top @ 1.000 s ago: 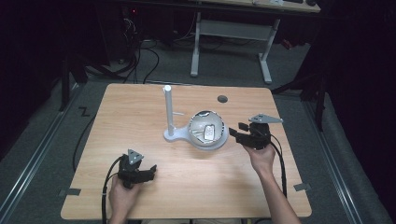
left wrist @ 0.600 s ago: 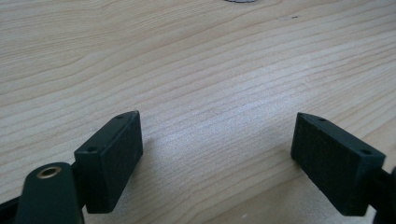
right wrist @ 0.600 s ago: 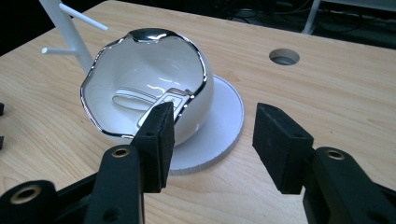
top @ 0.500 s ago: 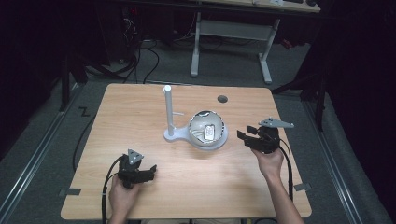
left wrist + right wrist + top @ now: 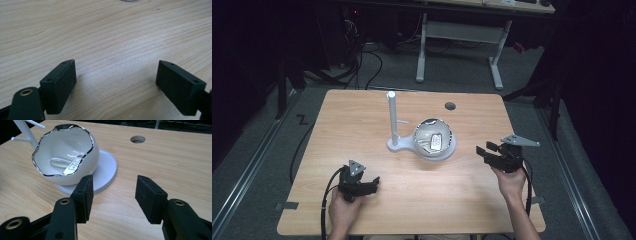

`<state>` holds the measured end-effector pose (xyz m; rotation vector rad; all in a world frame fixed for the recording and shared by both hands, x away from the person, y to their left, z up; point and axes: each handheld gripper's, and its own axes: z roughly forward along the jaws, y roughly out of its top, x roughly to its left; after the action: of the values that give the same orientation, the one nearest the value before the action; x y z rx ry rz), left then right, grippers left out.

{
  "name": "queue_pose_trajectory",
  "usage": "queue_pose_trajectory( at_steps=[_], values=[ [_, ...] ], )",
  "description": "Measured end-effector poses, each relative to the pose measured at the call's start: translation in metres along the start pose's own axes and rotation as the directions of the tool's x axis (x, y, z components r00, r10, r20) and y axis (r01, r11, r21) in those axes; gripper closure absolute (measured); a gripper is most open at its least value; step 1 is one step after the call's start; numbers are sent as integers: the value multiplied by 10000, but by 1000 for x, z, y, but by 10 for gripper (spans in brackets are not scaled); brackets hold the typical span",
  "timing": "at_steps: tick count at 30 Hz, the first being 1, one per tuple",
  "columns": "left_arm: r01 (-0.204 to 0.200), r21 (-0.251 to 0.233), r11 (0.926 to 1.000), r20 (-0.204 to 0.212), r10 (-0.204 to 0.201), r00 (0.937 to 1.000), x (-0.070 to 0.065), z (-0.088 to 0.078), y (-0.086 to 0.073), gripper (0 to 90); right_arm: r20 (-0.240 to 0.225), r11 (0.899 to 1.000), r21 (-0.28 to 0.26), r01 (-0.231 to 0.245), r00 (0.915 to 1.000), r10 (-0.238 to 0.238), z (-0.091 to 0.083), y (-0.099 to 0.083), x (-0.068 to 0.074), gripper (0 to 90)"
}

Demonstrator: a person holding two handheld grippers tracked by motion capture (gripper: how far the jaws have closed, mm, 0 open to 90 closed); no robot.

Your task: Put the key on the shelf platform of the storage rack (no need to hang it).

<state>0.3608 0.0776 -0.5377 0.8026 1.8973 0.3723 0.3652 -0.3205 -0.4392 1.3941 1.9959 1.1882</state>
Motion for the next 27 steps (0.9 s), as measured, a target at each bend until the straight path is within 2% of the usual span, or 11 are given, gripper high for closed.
queue_pose_trajectory(
  at_steps=[9, 27],
  values=[
    [-8, -4, 10000, 0, 8, 10000, 0, 0, 0, 170, 39, 9992, -76, -383, 9993, 383, -8, -18, -5, 492],
    [-11, 2, 10000, 0, 11, 10000, 0, 0, 0, 170, -62, 9985, 37, -554, 9984, 554, -10, -40, -3, 492]
  ],
)
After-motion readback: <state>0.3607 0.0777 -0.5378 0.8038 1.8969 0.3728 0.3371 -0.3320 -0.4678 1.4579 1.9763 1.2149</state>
